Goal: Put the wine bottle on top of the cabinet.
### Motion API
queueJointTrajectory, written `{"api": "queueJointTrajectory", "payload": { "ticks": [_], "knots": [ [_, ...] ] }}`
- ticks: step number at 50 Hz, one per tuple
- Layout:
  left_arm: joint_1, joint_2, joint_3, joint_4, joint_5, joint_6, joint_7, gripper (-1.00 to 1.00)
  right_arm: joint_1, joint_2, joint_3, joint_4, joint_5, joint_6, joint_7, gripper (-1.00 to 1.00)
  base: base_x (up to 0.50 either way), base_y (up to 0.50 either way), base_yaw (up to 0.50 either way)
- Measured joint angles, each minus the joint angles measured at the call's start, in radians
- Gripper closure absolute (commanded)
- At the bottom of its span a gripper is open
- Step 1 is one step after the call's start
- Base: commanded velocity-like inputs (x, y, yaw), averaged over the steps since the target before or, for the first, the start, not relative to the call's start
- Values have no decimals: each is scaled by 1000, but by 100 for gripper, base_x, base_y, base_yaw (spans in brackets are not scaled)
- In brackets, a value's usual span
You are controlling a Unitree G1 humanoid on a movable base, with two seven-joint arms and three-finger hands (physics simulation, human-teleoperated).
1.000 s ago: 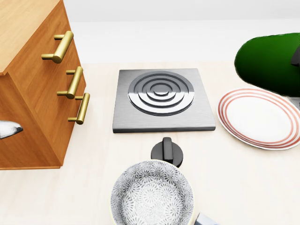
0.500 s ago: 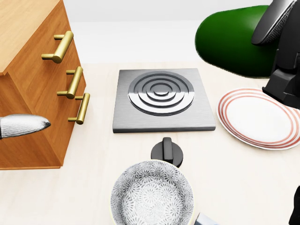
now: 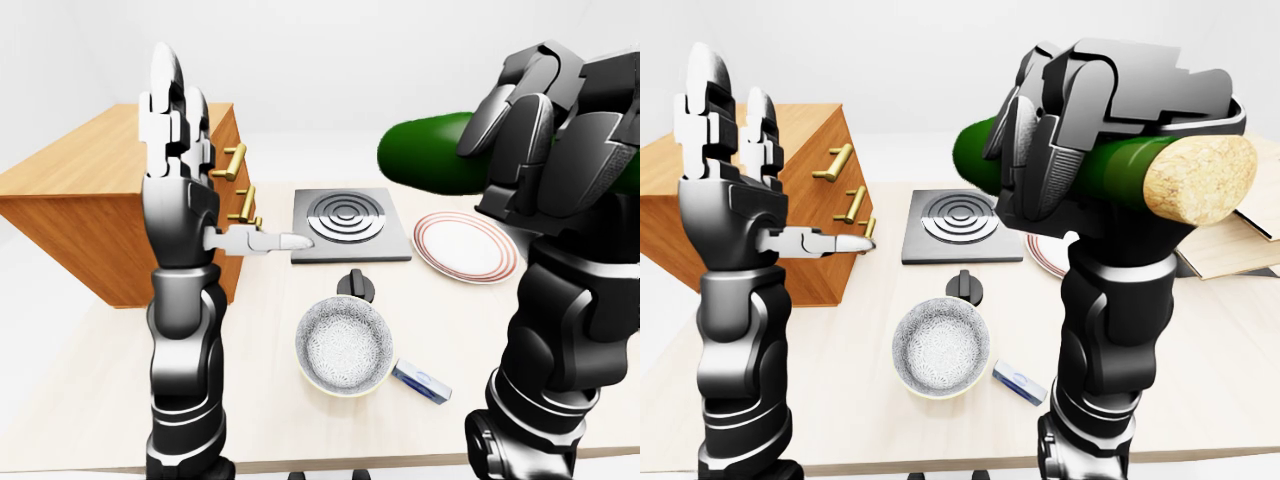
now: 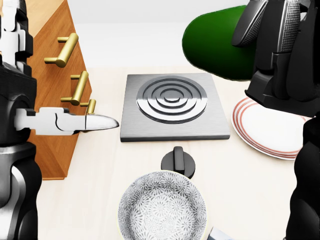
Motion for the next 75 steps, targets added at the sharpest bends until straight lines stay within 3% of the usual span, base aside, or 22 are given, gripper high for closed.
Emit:
{"api": "queueJointTrajectory", "payload": {
  "ticks": [43,75],
  "knots": [
    [-148,-128,-113,269,205,0,5,-100,15,78,61,63,-35,0,41,100,0,0,0],
    [-204,-167,-129,401,236,0,24,-100,44,118,103,58,-62,0,60,100,0,0,0]
  ]
}}
